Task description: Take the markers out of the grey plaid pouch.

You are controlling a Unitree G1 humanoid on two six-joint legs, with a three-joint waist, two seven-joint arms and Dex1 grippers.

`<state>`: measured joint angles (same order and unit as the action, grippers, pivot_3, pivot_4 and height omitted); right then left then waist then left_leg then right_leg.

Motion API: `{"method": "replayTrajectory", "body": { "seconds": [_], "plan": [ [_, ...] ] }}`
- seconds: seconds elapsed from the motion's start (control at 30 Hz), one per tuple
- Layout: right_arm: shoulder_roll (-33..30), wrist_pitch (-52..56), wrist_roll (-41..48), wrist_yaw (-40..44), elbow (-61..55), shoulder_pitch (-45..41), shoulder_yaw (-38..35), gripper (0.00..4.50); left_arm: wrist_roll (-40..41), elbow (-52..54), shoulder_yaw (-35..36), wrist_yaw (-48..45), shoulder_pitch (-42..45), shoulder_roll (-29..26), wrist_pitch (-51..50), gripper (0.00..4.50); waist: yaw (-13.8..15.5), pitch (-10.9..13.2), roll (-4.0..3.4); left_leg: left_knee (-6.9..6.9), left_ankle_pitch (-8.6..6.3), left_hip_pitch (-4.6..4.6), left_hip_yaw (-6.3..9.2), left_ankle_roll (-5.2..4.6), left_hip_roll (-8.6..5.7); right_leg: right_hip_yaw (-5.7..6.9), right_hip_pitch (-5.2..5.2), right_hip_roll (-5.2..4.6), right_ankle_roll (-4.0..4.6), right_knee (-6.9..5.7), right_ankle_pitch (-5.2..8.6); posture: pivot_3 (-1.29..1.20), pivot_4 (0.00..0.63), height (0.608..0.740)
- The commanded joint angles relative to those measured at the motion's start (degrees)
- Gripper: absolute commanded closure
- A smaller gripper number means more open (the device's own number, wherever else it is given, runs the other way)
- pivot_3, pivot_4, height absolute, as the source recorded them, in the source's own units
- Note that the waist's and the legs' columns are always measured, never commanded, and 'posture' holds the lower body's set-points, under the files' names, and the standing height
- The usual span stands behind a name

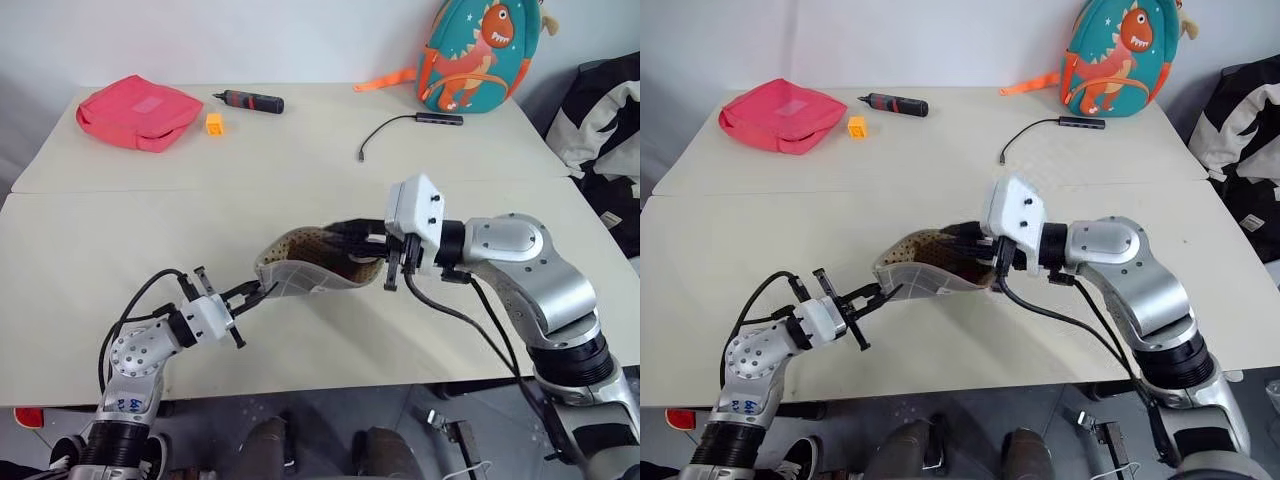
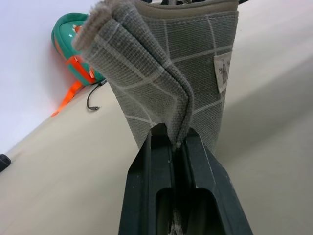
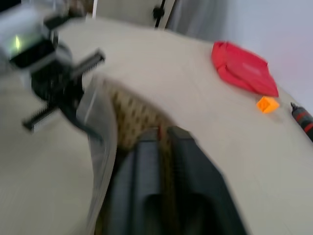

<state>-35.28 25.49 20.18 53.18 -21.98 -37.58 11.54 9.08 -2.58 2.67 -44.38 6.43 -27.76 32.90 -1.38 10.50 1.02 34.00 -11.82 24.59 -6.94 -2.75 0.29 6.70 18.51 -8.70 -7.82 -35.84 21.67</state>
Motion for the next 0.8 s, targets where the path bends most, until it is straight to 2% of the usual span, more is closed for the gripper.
{"method": "replayTrajectory", "body": {
  "seconds": [0.03, 0.3, 0.4, 0.5, 0.8],
  "plan": [
    [-1.4, -5.8, -6.6, 0.4, 1.8, 0.1, 3.1, 4.46, 0.3, 1.8, -0.6, 0.1, 0.0, -0.7, 0.5, 4.5, -0.1, 0.0, 0.0, 0.0, 0.0, -0.01, 0.0, 0.0, 0.01, 0.0, 0.0, 0.01, 0.0, -0.01, 0.0, 0.0, 0.15, 0.74],
    [-1.4, -13.2, -17.2, 1.7, 5.5, 0.1, 9.6, 4.46, 1.1, 3.1, -2.0, 0.5, 0.0, -0.2, -1.4, 4.5, -0.1, 0.0, 0.0, 0.01, 0.04, -0.01, 0.0, -0.03, 0.0, 0.02, -0.01, 0.02, 0.0, -0.03, 0.0, 0.0, 0.15, 0.74],
    [0.1, -12.0, -18.2, 1.7, 6.2, -0.4, 10.5, 4.46, 1.1, 3.6, -2.7, 0.7, -0.3, 0.1, -1.8, 4.5, -0.1, 0.0, 0.0, 0.02, 0.04, -0.01, 0.0, -0.03, 0.0, 0.02, -0.01, 0.02, 0.0, -0.02, 0.0, 0.0, 0.15, 0.74],
    [2.3, -9.9, -17.7, 1.6, 6.0, -1.2, 10.1, 3.89, 1.4, 3.4, -2.7, 0.9, -0.7, 0.3, -1.8, 4.5, -0.1, 0.0, 0.0, 0.03, 0.05, -0.01, 0.0, -0.02, 0.01, 0.01, -0.01, 0.03, 0.0, -0.03, 0.0, 0.0, 0.15, 0.74],
    [2.5, -9.7, -20.1, 2.3, 5.6, -2.2, 9.8, 0.85, 2.9, 1.3, -2.0, 1.1, -1.6, 0.7, -1.6, 4.5, -0.2, 0.0, 0.0, 0.03, 0.05, -0.01, 0.02, -0.01, 0.01, 0.03, -0.01, 0.03, 0.0, -0.04, 0.0, 0.0, 0.15, 0.74]
  ]
}}
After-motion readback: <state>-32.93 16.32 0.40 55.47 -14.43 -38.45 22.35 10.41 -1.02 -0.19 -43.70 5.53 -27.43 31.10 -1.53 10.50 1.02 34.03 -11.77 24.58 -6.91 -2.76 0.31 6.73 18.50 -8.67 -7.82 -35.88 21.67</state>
